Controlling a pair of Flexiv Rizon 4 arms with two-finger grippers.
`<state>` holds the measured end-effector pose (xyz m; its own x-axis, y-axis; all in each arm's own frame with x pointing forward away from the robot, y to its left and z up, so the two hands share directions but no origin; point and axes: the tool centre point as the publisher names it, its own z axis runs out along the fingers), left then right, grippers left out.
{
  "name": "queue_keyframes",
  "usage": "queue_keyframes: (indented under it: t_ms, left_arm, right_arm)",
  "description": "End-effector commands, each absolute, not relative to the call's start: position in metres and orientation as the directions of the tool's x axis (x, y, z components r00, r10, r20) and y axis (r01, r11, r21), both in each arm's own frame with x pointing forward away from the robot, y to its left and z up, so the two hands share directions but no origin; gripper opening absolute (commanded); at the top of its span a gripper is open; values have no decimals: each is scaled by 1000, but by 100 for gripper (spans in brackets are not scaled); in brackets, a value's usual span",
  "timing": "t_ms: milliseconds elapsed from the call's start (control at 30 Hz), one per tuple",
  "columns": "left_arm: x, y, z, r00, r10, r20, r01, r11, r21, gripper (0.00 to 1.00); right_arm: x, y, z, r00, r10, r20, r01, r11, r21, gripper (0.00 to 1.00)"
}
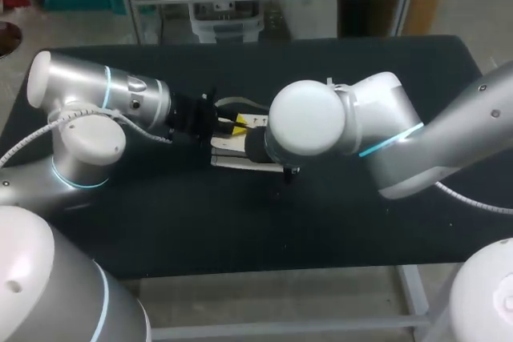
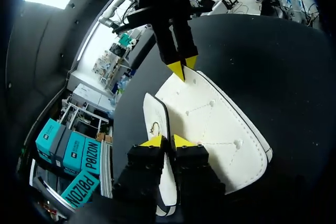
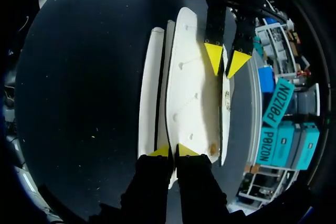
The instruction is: Pick up the bag, open it, inspect its contents, close it, and place it on the opposite side
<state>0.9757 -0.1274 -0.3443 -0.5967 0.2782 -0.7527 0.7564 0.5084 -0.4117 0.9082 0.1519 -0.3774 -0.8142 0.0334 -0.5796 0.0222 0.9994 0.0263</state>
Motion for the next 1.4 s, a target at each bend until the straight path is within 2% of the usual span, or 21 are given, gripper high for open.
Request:
queue_keyframes:
  t_ms: [33,367,667,700,767,800,1033,1167,1400]
  left_arm:
    - [985,-125,-337,-647,249,-721,718,517,-466,0]
    - [1006,-115,-294,-824,219,-523,547,551,-631,0]
    - [1007,-120,-312,-861,309,-405,505,620,-600,0]
    - [1005,-120,-316,-861,311,-402,504,626,-595,21]
    - [1004,-121,-322,-862,320,-394,503,643,-578,38]
    - [1003,-121,-324,-862,317,-397,501,654,-566,43]
    - [1000,-118,-332,-863,315,-394,495,678,-543,42]
    - [1000,-118,-333,-874,300,-381,475,692,-544,35]
    - [997,-119,-342,-869,289,-401,473,720,-507,38]
  right_arm:
    - [907,153,-380,-813,33,-581,23,999,25,0]
    - [907,153,-380,-813,33,-581,23,999,25,0]
    - [907,153,-380,-813,33,-581,23,999,25,0]
    - [907,153,-380,-813,33,-581,23,999,25,0]
    - [907,153,-380,-813,33,-581,23,999,25,0]
    - [907,153,-380,-813,33,-581,23,999,25,0]
    - [907,153,-380,-813,33,-581,23,999,25,0]
    - [907,153,-380,-813,33,-581,23,999,25,0]
    - [907,153,-380,-813,33,-581,23,999,25,0]
